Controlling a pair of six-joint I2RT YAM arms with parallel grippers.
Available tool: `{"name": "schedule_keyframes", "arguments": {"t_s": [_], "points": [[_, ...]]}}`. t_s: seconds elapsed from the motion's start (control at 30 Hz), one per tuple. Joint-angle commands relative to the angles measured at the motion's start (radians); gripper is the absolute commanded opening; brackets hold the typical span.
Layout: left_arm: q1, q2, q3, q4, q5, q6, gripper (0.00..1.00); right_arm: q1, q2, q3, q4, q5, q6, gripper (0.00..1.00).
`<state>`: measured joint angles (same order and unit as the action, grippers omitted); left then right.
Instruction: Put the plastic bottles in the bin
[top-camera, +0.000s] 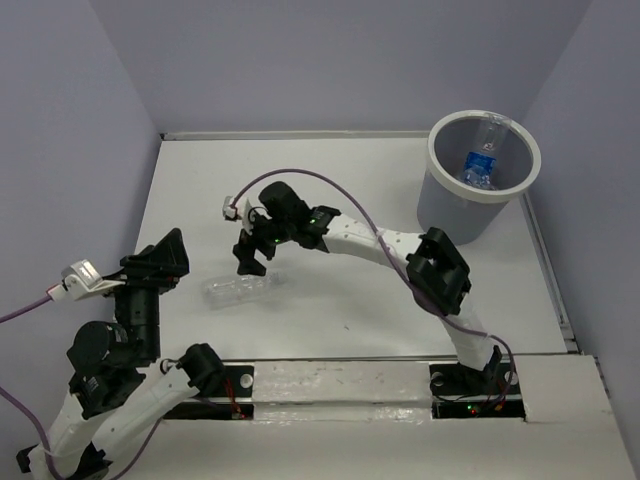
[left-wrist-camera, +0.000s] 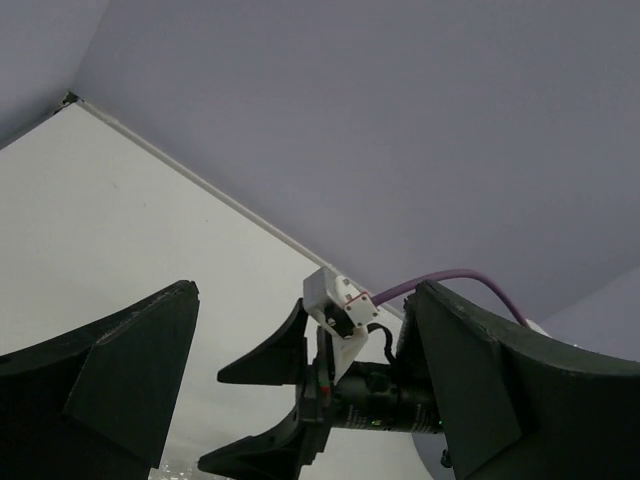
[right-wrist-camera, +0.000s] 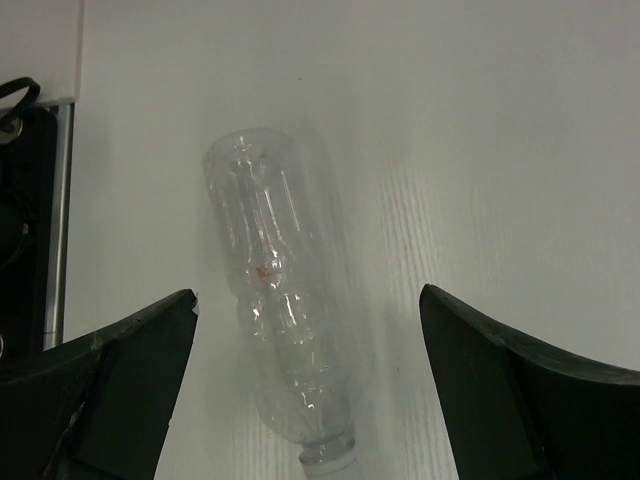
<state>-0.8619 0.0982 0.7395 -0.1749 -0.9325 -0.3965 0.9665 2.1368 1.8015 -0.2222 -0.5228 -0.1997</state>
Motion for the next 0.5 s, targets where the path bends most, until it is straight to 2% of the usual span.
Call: {"name": "schedule_keyframes", "arguments": {"t_s": [0.0,0.33,0.47], "points": [[0.004,0.017,-0.008,0.043,-0.042,0.022,0.99,0.052,0.076,0.179,-0.164,0.05,-0.11,0.98],[0.035,0.051,-0.008,0.045,0.011,0.031,0.99,0.158,0.314,0.41,-0.267,0.125,-0.168,0.98],[0.046,0.049,-0.011,0.049,0.02,0.03,0.99,0.179,0.374,0.476,-0.266,0.152,-0.156,0.9]]}}
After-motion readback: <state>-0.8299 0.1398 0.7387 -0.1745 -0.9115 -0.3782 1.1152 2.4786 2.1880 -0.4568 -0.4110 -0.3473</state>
